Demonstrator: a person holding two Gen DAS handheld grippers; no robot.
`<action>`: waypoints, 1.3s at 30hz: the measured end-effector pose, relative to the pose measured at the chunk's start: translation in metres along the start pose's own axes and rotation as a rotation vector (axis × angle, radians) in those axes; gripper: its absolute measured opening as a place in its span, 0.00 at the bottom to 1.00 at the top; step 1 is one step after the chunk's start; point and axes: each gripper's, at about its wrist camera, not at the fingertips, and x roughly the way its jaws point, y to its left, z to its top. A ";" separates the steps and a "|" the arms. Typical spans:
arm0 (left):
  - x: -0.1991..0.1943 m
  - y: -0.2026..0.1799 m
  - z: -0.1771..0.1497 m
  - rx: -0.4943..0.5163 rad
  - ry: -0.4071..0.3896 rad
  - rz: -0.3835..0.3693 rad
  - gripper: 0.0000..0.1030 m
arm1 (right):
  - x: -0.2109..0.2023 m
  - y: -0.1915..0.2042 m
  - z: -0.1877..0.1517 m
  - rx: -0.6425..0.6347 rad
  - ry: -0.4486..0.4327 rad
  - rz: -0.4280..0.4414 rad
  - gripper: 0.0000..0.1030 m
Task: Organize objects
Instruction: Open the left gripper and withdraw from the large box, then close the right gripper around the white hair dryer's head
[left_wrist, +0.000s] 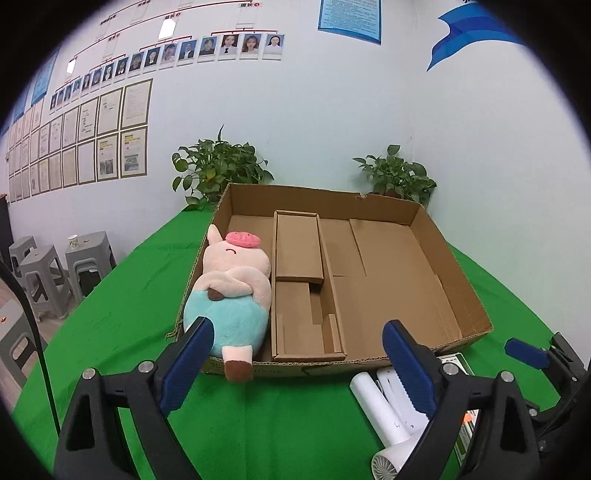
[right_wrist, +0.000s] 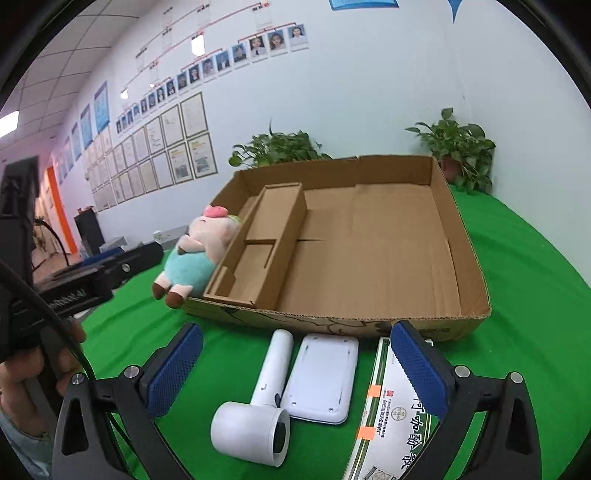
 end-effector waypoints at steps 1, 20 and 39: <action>-0.001 -0.001 0.000 0.003 0.002 -0.005 0.90 | -0.002 0.001 0.001 -0.003 -0.007 0.009 1.00; 0.022 -0.002 0.001 -0.056 0.112 -0.139 0.90 | -0.008 0.023 -0.038 -0.024 0.106 0.214 1.00; 0.098 -0.016 -0.061 -0.217 0.477 -0.471 0.90 | 0.037 0.034 -0.083 -0.056 0.301 0.057 0.85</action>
